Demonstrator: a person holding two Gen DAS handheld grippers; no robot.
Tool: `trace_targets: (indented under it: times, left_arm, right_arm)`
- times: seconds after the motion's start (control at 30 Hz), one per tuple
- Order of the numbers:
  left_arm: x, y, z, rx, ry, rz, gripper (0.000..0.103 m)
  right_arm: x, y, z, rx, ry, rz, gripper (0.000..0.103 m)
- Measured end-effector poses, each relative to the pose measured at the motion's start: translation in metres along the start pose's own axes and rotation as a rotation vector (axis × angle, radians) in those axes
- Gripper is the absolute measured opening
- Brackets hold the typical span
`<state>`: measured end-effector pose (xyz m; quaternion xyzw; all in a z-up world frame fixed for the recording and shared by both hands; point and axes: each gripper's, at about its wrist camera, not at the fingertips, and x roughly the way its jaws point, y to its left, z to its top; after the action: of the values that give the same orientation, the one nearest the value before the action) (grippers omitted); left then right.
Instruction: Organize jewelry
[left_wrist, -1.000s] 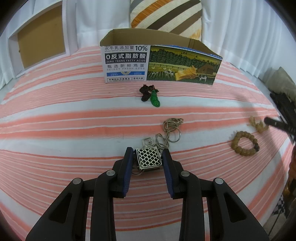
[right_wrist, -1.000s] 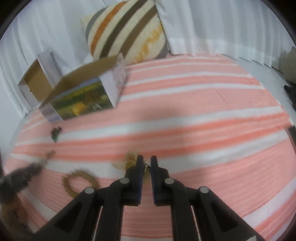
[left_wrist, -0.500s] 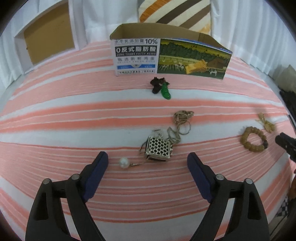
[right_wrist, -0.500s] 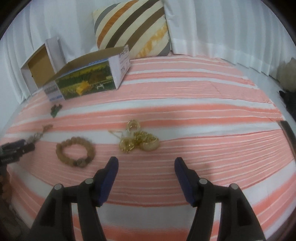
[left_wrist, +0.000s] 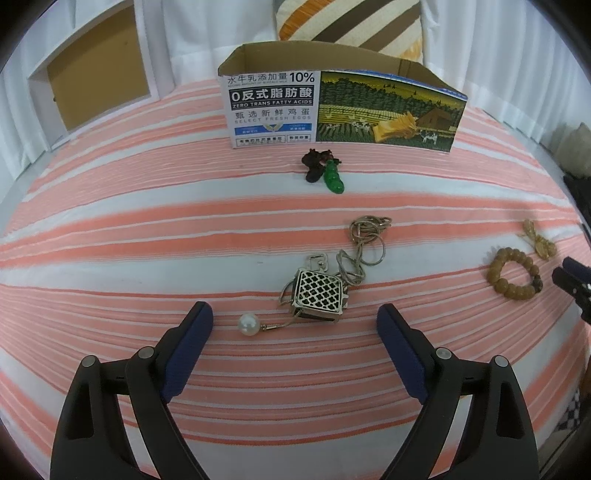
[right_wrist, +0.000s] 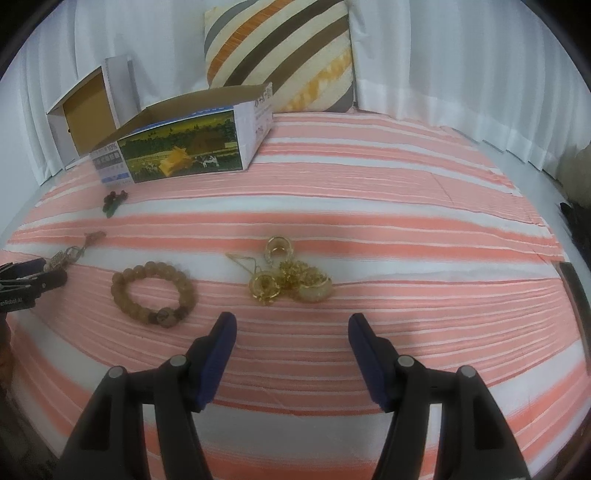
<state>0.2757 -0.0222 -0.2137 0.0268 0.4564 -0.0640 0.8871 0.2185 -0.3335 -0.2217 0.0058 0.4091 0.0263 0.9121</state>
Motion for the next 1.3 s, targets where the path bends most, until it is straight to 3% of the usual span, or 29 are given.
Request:
trace_targets:
  times: [0.23,0.43,0.47,0.5,0.53,0.57,0.8,1.3]
  left_arm:
    - [0.001,0.001,0.004,0.001,-0.001,-0.060,0.092]
    - [0.011,-0.010,0.015,0.050,0.010,-0.059,0.090]
    - [0.011,-0.011,0.016,0.052,0.003,-0.066,0.078]
    - [0.009,-0.012,0.017,0.058,-0.012,-0.077,0.068]
    - [0.007,-0.012,0.018,0.063,-0.019,-0.089,0.036]
    - [0.005,-0.011,0.019,0.067,-0.023,-0.108,0.034]
    - [-0.020,0.014,0.018,-0.017,-0.065,-0.173,0.033]
    - [-0.100,0.046,0.039,-0.082,-0.139,-0.181,0.033]
  right_arm:
    - [0.011,-0.004,0.012,-0.051,0.049,0.034,0.064]
    - [0.029,0.009,0.028,-0.124,0.061,0.029,0.064]
    - [0.031,0.009,0.029,-0.124,0.058,0.030,0.064]
    - [0.031,0.008,0.031,-0.108,0.060,0.036,0.049]
    - [0.030,0.007,0.032,-0.099,0.057,0.034,0.042]
    - [0.029,0.006,0.033,-0.089,0.061,0.020,0.017]
    - [-0.005,-0.009,0.033,0.036,0.012,0.097,0.017]
    - [-0.082,-0.009,0.064,0.071,-0.097,0.191,0.017]
